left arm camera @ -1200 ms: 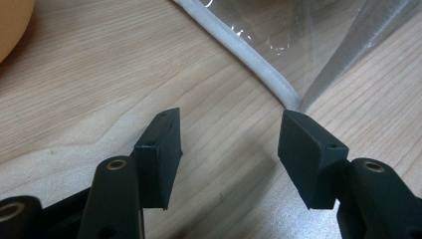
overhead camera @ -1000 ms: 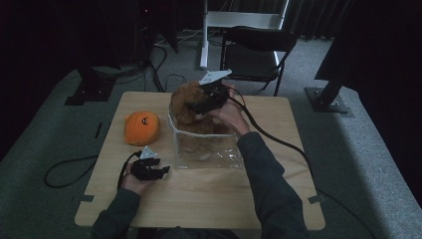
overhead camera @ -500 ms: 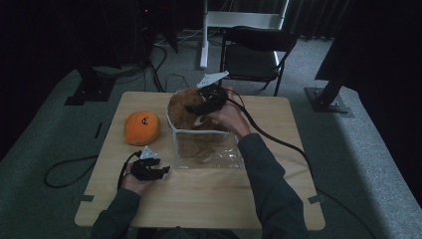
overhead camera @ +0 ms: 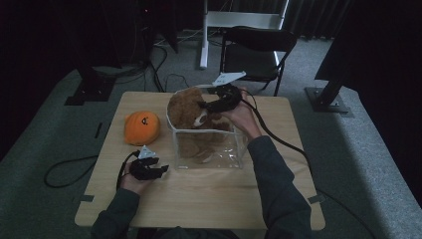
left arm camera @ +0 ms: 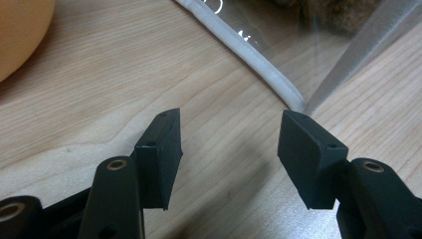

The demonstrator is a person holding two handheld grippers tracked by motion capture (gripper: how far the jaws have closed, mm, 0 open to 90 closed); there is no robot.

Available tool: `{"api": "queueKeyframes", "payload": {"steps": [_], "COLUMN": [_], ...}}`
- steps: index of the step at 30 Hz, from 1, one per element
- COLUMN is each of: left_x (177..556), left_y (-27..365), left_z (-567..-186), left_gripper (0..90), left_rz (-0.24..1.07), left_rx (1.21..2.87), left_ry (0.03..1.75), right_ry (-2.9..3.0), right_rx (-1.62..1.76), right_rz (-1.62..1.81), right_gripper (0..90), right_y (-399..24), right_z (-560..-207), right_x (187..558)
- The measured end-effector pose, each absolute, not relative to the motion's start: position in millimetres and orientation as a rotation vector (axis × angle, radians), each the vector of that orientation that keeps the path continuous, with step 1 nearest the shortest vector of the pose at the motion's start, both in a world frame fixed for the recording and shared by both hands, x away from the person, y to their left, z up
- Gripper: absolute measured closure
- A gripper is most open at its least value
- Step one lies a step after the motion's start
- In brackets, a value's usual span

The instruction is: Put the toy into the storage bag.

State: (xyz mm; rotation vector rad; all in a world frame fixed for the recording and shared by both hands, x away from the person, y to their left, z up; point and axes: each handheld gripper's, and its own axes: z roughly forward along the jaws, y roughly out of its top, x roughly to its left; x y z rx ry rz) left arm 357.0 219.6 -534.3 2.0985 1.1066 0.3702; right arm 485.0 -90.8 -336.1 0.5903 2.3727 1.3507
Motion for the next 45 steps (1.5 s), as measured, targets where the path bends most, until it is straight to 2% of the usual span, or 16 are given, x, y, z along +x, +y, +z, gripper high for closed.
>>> {"api": "queueKeyframes", "payload": {"steps": [15, 33, 45], "left_x": [357.6, 365.6, 374.9], "left_y": [230.3, 253.1, 257.9], "left_z": [-525.3, -488.8, -479.2], "left_gripper": [43.1, 39.3, 37.0], "left_rz": [0.422, 0.636, 0.690], "left_rx": [2.028, 1.899, 1.887], "left_ry": [1.122, 1.181, 1.198], "right_ry": [2.315, 2.239, 2.158], "right_rx": [0.643, 0.758, 0.887], "right_rz": [1.276, 1.244, 1.232], "right_gripper": [29.9, 29.2, 29.2], "right_y": [-114.2, -146.7, -180.4], "right_z": [-337.8, -333.6, -341.6], "right_x": [474.6, 468.9, 476.3]}}
